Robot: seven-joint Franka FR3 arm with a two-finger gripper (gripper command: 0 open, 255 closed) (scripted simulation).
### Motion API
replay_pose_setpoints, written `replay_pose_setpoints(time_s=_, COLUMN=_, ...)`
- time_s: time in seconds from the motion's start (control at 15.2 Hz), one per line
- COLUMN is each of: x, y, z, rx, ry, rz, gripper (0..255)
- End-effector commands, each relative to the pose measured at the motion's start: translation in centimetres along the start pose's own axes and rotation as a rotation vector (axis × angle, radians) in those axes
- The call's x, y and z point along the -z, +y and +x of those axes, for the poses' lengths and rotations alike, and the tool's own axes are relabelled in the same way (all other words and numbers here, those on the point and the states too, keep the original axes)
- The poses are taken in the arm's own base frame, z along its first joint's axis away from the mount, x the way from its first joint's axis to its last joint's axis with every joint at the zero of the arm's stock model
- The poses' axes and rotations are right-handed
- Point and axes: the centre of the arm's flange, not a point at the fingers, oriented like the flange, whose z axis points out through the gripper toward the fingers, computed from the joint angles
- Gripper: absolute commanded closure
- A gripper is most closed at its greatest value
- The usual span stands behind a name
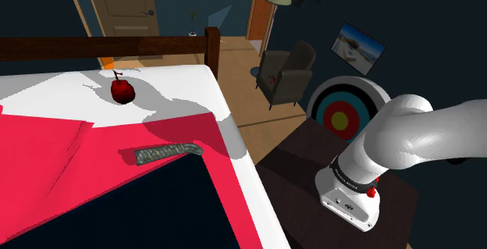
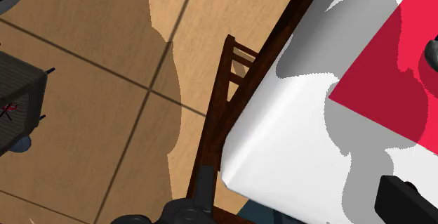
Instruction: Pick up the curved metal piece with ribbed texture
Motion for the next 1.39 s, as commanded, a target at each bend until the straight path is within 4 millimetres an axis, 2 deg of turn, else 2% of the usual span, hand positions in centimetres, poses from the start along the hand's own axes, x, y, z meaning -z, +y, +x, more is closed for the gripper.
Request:
replay_pose_setpoints(time_s=0.0, x=0.0, y=0.0, z=0.0, rx=0.000, ry=0.000, rz=0.000, gripper=0)
replay_pose_setpoints(time_s=0.66, x=-9.2, y=-7.8, z=5.1, rx=0.260, ry=-0.053, rz=0.053, gripper=0)
replay_pose_setpoints(time_s=1.32, x=-18.2, y=-17.0, z=7.4, rx=0.520, ry=-0.105, rz=0.106, gripper=0)
